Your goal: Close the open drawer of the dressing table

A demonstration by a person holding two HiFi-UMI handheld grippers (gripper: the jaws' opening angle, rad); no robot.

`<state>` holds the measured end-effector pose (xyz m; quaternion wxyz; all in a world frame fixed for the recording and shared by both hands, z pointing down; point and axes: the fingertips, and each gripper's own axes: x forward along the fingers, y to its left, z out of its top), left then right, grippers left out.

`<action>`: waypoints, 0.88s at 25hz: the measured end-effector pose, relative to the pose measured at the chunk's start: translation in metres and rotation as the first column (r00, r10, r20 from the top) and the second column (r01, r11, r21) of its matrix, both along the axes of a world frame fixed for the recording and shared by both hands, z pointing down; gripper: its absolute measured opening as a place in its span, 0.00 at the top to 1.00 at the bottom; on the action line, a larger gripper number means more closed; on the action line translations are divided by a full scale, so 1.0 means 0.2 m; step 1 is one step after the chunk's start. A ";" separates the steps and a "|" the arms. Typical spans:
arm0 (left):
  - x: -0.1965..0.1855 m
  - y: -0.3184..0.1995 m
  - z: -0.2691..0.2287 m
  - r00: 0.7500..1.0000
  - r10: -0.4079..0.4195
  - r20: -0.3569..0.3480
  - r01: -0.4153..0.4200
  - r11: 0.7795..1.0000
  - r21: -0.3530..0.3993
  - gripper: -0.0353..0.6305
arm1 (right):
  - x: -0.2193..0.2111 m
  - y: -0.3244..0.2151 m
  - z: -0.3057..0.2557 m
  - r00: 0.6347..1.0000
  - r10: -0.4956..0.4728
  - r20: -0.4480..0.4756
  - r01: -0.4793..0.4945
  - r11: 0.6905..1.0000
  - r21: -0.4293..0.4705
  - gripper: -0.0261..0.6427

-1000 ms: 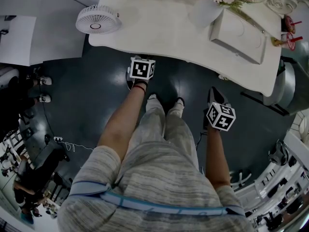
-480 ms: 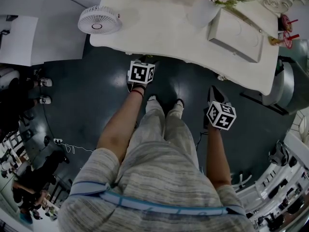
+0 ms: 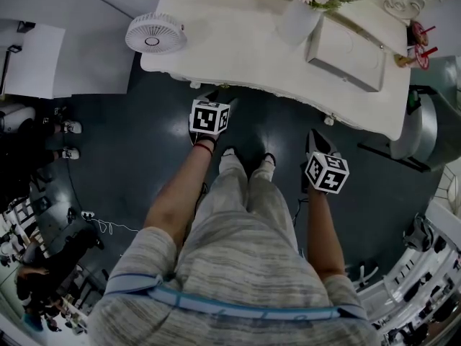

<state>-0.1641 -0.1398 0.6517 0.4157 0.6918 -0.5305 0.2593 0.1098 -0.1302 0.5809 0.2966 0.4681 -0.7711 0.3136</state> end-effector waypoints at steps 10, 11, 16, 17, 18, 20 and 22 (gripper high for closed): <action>0.18 0.11 -0.25 0.998 0.045 -0.042 -0.042 0.996 0.079 0.75 | -0.02 0.06 -0.13 0.999 -0.026 0.044 0.024 0.999 0.041 0.95; 0.20 0.12 -0.27 0.998 0.056 -0.042 -0.052 0.995 0.088 0.78 | -0.02 0.06 -0.15 0.998 -0.028 0.048 0.025 0.999 0.047 0.95; 0.31 0.16 -0.40 0.994 0.102 -0.051 -0.094 0.987 0.129 0.86 | -0.01 0.09 -0.24 0.997 -0.037 0.067 0.032 0.997 0.077 0.95; 0.33 0.16 -0.42 0.993 0.111 -0.052 -0.103 0.985 0.137 0.88 | 0.00 0.09 -0.25 0.997 -0.039 0.070 0.034 0.996 0.082 0.95; 0.36 0.17 -0.45 0.991 0.120 -0.052 -0.111 0.983 0.145 0.88 | 0.00 0.10 -0.27 0.996 -0.042 0.072 0.036 0.996 0.086 0.95; 0.40 0.19 -0.50 0.989 0.135 -0.054 -0.124 0.979 0.161 0.90 | 0.01 0.12 -0.29 0.996 -0.046 0.077 0.039 0.995 0.093 0.95; 0.43 0.20 -0.55 0.988 0.145 -0.058 -0.132 0.975 0.177 0.91 | 0.02 0.14 -0.32 0.995 -0.050 0.086 0.042 0.994 0.100 0.95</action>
